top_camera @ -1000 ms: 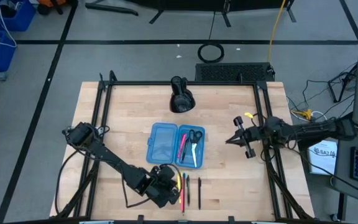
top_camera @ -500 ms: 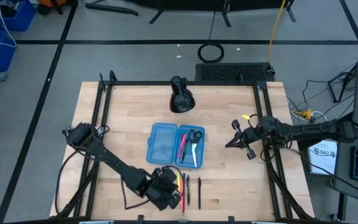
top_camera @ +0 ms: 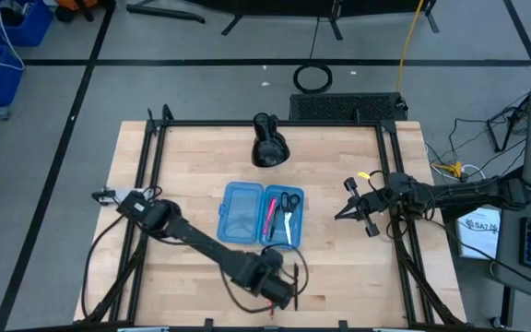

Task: Pick & place school supplies into a supply box
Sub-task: Put the yellow pen into the blue supply box

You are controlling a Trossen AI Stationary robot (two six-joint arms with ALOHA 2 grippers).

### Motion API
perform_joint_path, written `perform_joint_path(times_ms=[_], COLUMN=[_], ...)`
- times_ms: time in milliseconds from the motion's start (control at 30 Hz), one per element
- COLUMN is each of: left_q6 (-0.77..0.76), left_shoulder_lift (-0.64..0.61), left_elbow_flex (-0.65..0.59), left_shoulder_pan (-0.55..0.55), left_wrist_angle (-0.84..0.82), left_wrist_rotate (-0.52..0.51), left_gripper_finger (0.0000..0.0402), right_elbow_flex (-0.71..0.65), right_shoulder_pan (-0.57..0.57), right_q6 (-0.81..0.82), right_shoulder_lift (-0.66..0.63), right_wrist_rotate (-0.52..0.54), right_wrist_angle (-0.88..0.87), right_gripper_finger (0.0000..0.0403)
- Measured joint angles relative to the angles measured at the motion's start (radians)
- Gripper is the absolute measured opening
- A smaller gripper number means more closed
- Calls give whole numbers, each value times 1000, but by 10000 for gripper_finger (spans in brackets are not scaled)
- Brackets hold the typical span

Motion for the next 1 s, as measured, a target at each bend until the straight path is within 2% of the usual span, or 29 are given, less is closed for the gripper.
perform_joint_path(times_ms=[200, 367, 500, 700, 1000], left_q6=[47, 35, 15, 50, 43], left_shoulder_lift=[17, 17, 17, 17, 17], left_elbow_flex=[-9, -51, -81, -100, -100], left_shoulder_pan=[31, 51, 75, 93, 101], left_wrist_angle=[-5, -33, -63, -61, -59], left_wrist_rotate=[28, 65, 58, 55, 34], left_gripper_finger=[58, 121, 153, 164, 145], right_elbow_flex=[0, 0, 0, 0, 0], right_shoulder_pan=[0, 0, 0, 0, 0], right_q6=[-1, 1, 3, 25, 25], right_shoulder_lift=[0, 0, 0, 0, 0], right_wrist_rotate=[1, 2, 2, 2, 2], right_wrist_angle=[1, -2, -3, -5, -18], right_gripper_finger=[0, 0, 0, 0, 0])
